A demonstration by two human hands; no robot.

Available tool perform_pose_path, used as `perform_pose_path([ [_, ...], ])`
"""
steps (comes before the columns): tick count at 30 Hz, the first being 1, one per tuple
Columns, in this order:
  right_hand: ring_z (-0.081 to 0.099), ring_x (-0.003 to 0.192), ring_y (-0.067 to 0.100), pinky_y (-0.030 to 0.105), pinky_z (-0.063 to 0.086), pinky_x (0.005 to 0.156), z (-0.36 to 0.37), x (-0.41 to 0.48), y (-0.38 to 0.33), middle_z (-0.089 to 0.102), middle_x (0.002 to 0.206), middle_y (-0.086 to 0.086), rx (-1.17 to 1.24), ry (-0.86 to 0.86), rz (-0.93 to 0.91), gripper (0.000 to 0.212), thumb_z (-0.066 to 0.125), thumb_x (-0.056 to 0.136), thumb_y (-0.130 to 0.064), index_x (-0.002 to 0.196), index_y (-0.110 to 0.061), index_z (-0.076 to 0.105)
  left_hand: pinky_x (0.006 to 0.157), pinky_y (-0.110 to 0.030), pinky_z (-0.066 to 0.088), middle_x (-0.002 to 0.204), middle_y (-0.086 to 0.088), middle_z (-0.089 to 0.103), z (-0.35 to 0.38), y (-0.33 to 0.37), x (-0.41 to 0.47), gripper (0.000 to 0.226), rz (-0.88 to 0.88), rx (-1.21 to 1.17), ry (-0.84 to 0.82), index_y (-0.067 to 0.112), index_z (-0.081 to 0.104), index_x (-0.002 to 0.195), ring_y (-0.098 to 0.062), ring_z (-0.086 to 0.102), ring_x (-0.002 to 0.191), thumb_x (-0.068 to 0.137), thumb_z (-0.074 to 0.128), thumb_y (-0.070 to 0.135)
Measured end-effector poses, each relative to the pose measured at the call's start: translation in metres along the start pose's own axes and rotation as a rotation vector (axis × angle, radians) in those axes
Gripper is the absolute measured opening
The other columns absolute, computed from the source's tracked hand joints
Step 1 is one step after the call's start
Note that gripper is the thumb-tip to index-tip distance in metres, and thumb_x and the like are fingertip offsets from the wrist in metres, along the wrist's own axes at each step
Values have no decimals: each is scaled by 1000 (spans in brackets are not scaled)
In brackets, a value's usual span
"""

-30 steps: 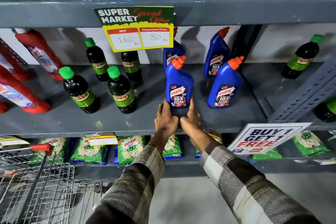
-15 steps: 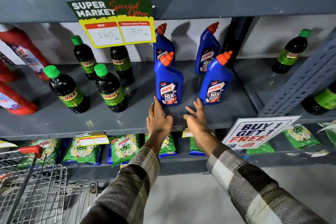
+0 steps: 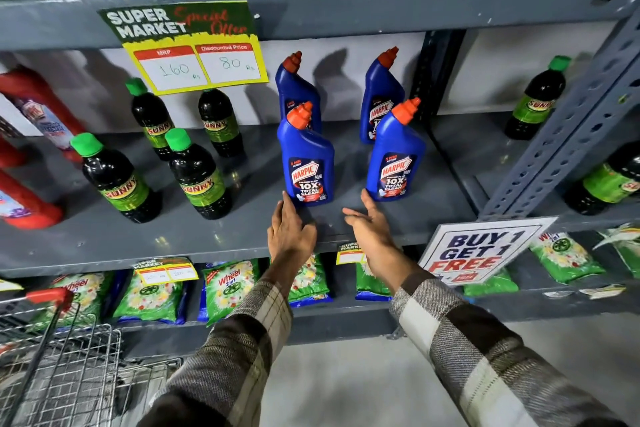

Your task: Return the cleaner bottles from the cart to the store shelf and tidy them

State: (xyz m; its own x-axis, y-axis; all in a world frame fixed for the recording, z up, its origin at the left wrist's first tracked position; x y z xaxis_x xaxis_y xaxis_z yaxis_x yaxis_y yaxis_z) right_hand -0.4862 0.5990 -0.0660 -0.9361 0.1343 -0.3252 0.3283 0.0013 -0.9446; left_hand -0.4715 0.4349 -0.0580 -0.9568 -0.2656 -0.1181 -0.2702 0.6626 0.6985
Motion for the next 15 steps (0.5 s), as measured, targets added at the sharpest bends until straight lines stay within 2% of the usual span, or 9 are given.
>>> perform_pose_path([
  [2, 65, 107, 24, 4, 48, 69, 1, -4, -2, 63, 130, 9, -26, -17, -7, 72, 51, 89, 4, 150, -22, 25, 121, -42, 21, 163, -6, 20, -1, -2, -1, 85, 9, -13, -29, 18, 3, 158, -25, 16, 151, 87, 49, 21],
  [5, 60, 117, 18, 30, 45, 104, 6, -19, -6, 53, 143, 5, -143, -34, -104, 67, 54, 91, -8, 149, -26, 27, 115, -44, 31, 157, -10, 34, -12, -3, -13, 74, 121, -91, 8, 16, 16, 155, -30, 31, 144, 88, 45, 28],
  [7, 58, 122, 18, 42, 44, 108, 6, -34, -14, 56, 140, 3, -339, -9, -210, 64, 56, 90, -27, 147, -36, 28, 111, -41, 35, 154, -10, 39, -27, 0, -27, 58, 234, -14, 105, 13, 26, 152, -28, 37, 140, 99, 44, 28],
  [8, 54, 128, 18, 43, 43, 109, 5, -45, -21, 53, 143, 1, -417, 21, -269, 63, 55, 90, -34, 146, -40, 26, 110, -40, 36, 155, -10, 40, -38, 3, -35, 55, 291, 59, 160, 11, 29, 151, -27, 38, 141, 101, 43, 30],
  [12, 29, 145, 10, 35, 33, 117, 6, -98, -68, 30, 158, -7, -666, 215, -656, 62, 47, 93, -44, 149, -29, 26, 116, -38, 35, 155, -6, 43, -92, 20, -71, 57, 590, 277, 381, 10, 41, 148, -23, 37, 146, 100, 42, 40],
  [15, 12, 151, 15, 43, 30, 116, 11, -152, -105, 16, 162, -5, -847, 416, -875, 71, 43, 91, -54, 152, -27, 18, 118, -40, 34, 156, -5, 40, -139, 41, -106, 58, 756, 312, 545, 10, 45, 145, -23, 32, 148, 99, 44, 44],
])
Point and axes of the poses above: each hand's wrist, its own x-axis towards the middle knuckle, its own z-axis out of the palm, y = z × x, the point moved 6 cm from there along x, towards the middle knuckle
